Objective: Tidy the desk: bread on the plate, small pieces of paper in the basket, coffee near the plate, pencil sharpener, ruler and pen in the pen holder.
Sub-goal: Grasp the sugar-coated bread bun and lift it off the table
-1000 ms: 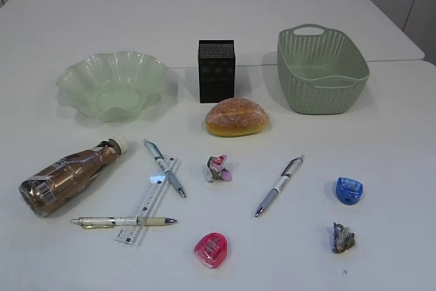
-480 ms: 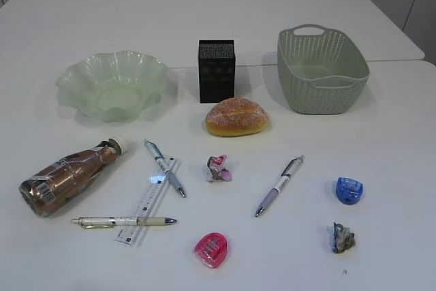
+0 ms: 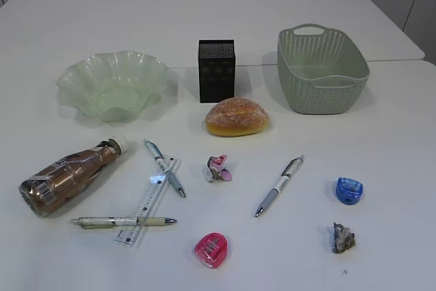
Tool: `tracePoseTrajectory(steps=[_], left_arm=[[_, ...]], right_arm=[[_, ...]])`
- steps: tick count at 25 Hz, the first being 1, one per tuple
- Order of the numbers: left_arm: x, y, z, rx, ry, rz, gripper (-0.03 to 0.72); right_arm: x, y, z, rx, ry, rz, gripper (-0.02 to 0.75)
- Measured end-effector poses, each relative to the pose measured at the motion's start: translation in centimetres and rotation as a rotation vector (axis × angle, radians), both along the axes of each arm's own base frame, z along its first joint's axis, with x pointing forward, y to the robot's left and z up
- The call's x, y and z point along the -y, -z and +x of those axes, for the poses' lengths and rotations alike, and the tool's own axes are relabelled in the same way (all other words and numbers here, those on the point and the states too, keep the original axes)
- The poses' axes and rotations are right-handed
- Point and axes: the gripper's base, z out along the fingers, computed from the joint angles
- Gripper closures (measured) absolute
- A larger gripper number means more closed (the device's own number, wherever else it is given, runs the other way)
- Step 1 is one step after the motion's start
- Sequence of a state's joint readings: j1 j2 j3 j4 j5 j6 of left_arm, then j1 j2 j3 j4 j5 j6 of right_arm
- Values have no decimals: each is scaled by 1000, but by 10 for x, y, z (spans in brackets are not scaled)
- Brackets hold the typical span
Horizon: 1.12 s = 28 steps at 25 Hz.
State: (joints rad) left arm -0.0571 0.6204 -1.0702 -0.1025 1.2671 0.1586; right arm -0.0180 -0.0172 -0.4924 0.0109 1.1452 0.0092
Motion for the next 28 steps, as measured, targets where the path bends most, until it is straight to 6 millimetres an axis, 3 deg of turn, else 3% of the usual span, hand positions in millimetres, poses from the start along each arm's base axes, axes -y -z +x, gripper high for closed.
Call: tracePoseTrajectory(steps=[5, 11, 17, 28], left_arm=[[5, -33, 58, -44, 13, -2, 276], [21, -41, 128, -126, 79, -1, 273], [60, -21, 186, -226, 220, 75, 266], [163, 40, 271, -352, 424, 205, 265]], right_arm=[[0, 0, 0, 0, 0, 0, 205], [0, 0, 0, -2, 0, 0, 205], [0, 0, 0, -2, -1, 1, 205], [0, 0, 0, -2, -1, 1, 205]])
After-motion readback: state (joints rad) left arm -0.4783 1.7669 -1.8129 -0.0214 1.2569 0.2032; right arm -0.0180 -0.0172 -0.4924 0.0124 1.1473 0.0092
